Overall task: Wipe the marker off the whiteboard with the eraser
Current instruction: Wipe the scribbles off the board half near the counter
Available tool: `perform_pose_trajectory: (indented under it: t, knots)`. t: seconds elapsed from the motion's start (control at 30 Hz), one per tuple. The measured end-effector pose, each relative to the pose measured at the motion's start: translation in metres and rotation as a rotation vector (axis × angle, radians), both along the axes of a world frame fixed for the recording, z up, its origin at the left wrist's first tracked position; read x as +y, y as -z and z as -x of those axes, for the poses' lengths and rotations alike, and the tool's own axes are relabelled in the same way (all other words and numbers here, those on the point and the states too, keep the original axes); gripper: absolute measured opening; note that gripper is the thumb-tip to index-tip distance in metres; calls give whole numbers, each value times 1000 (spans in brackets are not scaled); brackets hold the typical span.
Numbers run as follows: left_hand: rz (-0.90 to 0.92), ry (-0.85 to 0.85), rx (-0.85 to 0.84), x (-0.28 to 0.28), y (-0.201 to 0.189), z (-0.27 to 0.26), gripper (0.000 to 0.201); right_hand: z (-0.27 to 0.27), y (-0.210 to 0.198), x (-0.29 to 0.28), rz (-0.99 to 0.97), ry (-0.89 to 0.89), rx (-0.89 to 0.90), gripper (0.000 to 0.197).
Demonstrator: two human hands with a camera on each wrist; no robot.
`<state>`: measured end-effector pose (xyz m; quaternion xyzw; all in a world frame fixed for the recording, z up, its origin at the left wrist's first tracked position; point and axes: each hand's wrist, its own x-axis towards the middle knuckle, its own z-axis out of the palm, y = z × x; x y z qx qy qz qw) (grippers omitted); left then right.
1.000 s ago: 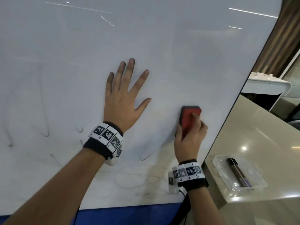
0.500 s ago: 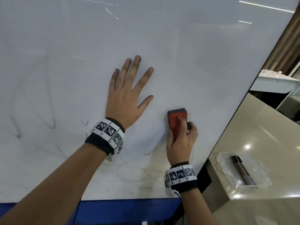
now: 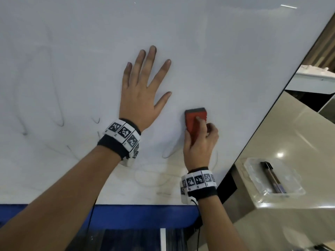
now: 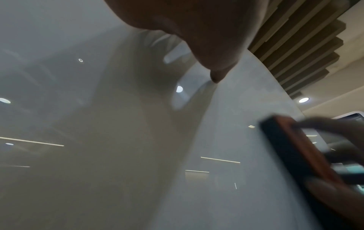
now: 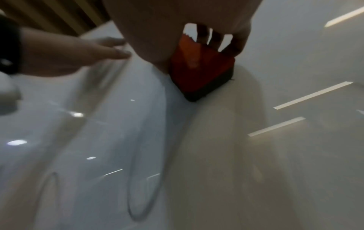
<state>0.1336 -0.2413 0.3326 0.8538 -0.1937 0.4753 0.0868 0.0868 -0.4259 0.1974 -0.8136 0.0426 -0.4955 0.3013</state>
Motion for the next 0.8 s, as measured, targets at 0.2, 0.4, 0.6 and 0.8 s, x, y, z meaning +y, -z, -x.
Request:
perform_pose_trajectory:
  t: [0.2, 0.4, 0.6, 0.8]
  knots:
    - [13, -1, 13, 1, 5, 2, 63, 22, 68, -45, -659, 190, -52, 69]
    - [15, -33, 26, -2, 8, 4, 63, -4, 2, 29, -193, -26, -19, 57]
    - [4, -16, 13, 5, 15, 0, 63, 17, 74, -25, -335, 122, 75, 60]
    - [9, -35, 21, 3, 17, 2, 62, 8, 41, -19, -748, 194, -98, 69]
